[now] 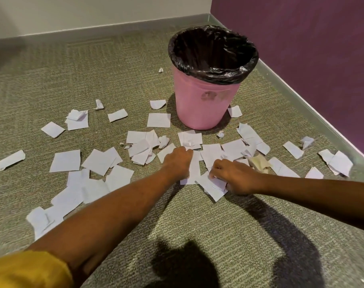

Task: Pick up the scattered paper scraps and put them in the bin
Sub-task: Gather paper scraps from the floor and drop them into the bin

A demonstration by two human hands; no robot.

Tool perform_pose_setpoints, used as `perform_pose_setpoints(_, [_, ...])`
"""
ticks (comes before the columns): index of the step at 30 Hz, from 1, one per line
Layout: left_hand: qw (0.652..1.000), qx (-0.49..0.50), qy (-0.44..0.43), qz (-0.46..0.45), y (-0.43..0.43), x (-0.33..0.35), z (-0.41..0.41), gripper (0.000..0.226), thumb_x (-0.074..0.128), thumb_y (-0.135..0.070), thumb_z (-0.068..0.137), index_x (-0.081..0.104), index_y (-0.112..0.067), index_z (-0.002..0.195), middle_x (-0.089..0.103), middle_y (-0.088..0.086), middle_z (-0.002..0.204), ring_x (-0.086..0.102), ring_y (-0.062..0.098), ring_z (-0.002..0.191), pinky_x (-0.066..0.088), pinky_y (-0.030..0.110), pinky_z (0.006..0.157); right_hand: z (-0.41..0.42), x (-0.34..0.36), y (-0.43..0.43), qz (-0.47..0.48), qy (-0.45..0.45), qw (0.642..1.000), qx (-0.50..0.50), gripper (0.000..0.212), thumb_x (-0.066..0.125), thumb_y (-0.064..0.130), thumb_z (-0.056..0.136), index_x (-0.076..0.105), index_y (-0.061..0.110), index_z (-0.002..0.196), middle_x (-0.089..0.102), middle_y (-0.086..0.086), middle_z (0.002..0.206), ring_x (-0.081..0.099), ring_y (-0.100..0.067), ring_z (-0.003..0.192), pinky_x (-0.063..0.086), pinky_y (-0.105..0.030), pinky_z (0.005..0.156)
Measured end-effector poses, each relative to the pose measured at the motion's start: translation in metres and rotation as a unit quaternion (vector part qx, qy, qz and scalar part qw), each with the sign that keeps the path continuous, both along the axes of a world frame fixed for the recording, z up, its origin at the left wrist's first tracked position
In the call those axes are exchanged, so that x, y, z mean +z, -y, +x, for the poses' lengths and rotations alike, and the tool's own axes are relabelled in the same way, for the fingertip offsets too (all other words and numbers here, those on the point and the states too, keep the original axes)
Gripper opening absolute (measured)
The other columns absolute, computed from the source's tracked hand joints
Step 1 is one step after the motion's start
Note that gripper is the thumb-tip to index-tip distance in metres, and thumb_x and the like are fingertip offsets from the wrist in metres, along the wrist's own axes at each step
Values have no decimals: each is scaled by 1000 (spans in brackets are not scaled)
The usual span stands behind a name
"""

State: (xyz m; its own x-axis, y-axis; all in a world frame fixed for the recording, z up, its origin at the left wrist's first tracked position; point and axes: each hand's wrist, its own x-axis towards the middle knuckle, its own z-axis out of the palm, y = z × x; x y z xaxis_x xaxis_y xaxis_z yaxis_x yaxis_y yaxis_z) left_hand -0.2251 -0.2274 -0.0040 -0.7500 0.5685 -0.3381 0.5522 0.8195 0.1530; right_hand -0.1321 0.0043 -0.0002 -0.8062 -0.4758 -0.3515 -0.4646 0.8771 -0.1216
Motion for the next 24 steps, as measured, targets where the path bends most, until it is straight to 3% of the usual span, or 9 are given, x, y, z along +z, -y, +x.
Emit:
perform_pose_setpoints(4, [995, 38, 30, 86, 2, -3, -5, 36, 71, -15, 94, 66, -15, 129, 63, 12, 127, 64, 34, 115, 55, 42, 85, 0, -11, -5, -22, -41, 998, 29, 47, 68, 8, 83, 62, 21, 127, 60, -3, 116, 57, -25, 101, 52, -39, 64])
perform_pose_setpoints(8, [985, 65, 90, 135, 10, 13, -16, 8, 64, -14, 98, 69, -8, 100, 62, 9, 99, 63, 29, 96, 40, 32, 70, -9, -8, -6, -83, -19, 996, -34, 15, 63, 21, 100, 69, 26, 112, 65, 6, 99, 59, -19, 93, 58, -45, 80])
perform_pose_setpoints(11, [974, 88, 144, 153, 18, 30, -26, 12, 62, -17, 101, 62, -7, 94, 61, 10, 97, 55, 25, 90, 33, 29, 61, -15, 1, -3, -73, 28, 991, -109, 12, 62, 23, 100, 74, 20, 101, 71, 1, 94, 64, -21, 89, 58, -46, 76])
perform_pose_setpoints(13, [958, 117, 197, 173, 21, 38, -29, 12, 60, -18, 102, 63, -7, 97, 61, 8, 97, 54, 23, 91, 34, 27, 63, -17, 6, -3, -80, 54, 984, -152, 8, 66, 19, 98, 71, 15, 93, 73, -3, 88, 64, -20, 80, 53, -38, 69])
perform_pose_setpoints(16, [918, 162, 303, 197, 15, 42, -26, 14, 57, -17, 105, 64, -6, 103, 63, 7, 91, 57, 20, 80, 45, 27, 63, -15, 13, -3, -128, 121, 956, -236, 37, 80, 21, 92, 50, 17, 70, 59, 0, 63, 51, -12, 57, 34, -32, 56])
perform_pose_setpoints(20, [855, 225, 422, 200, -2, 35, -4, 24, 56, -16, 109, 60, -1, 127, 72, 25, 118, 66, 23, 78, 58, 32, 61, -7, 12, 4, -152, 177, 925, -301, 26, 87, 17, 85, 63, 14, 75, 67, 1, 65, 61, -11, 57, 40, -23, 49])
perform_pose_setpoints(24, [828, 271, 468, 147, -18, 24, 30, 24, 63, -16, 106, 60, 2, 121, 71, 27, 122, 70, 30, 86, 63, 37, 64, 2, 9, 11, -156, 181, 915, -325, 21, 84, 8, 81, 66, 18, 74, 70, 5, 66, 64, -8, 57, 46, -19, 50])
